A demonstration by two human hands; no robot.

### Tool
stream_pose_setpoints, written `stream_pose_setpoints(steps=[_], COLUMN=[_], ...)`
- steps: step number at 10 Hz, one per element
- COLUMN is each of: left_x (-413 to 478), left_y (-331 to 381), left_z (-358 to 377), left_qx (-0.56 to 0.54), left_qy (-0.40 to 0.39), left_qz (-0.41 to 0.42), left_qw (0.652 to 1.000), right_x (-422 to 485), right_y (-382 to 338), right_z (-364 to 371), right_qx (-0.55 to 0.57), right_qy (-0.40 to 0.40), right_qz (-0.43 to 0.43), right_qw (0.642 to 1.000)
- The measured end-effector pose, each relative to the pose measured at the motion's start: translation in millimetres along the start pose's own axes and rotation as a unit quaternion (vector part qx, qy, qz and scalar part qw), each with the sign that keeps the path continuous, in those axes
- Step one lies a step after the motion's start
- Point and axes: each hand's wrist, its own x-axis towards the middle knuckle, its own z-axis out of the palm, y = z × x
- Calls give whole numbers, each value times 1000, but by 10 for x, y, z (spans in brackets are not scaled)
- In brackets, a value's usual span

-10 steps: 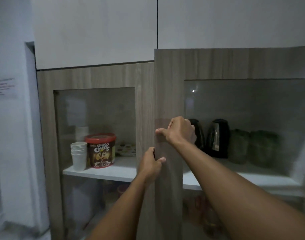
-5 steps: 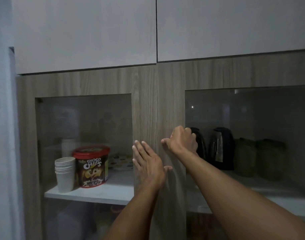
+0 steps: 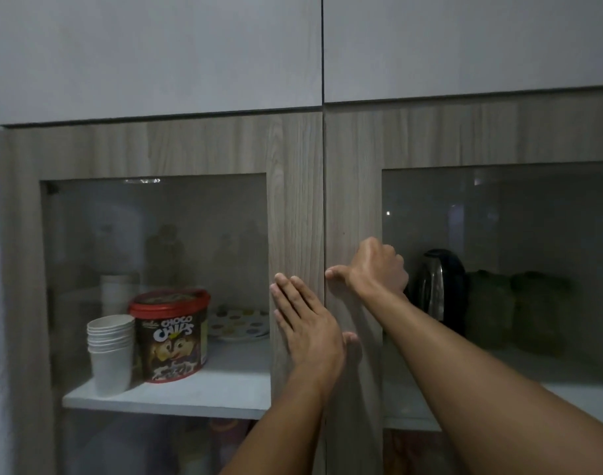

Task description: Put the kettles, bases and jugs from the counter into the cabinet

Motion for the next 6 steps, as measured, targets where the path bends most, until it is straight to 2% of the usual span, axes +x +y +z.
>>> stream_pose_setpoints(steps=[2,3,5,6], left_x=[-59,-71,-129,-257], left_y=[-187,-294,-353,-337], left_z=[-110,-230,-643,-782], left_qx=[27,31,20,-1], left_qy=[-25,-72,-139,-148], left_qz=[59,88,102,96], left_qw=[998,993,985,984], right_x=[-70,-108,-220,-393], right_y=[-41,-17,-5,-19], right_z=[22,37,-122,-237], right_qx=[-23,-39,50,79], right_qy=[19,7,-73,-128], right_qz=[4,-4,-4,-20], right_qw=[1000,999,996,988])
